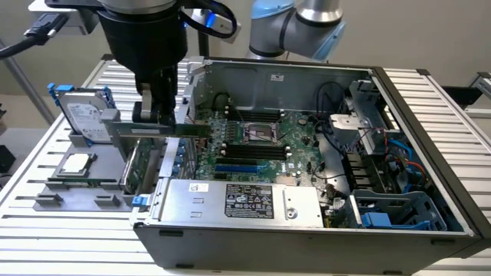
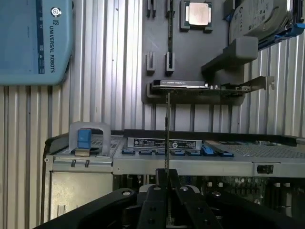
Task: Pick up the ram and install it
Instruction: 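Pick up the ram and move it above insertion slot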
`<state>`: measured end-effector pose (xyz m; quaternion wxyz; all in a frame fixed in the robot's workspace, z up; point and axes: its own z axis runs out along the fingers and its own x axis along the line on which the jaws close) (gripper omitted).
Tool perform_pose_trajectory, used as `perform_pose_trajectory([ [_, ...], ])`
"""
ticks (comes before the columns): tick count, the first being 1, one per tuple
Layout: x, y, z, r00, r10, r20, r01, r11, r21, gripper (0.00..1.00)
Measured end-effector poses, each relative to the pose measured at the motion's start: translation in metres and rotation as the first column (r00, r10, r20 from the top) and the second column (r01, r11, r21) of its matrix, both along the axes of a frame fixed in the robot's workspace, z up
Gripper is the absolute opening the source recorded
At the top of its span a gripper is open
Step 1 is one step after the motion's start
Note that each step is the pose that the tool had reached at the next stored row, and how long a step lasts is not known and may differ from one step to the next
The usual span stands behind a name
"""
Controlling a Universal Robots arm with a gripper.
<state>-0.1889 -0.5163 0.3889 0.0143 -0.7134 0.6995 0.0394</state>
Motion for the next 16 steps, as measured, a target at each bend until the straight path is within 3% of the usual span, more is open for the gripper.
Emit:
perform_pose_trajectory([
  [16,0.073,0.0006,-0.0045,1.0000,0.000,-0.0001,0.000,1.0000,-0.0001,0.00],
])
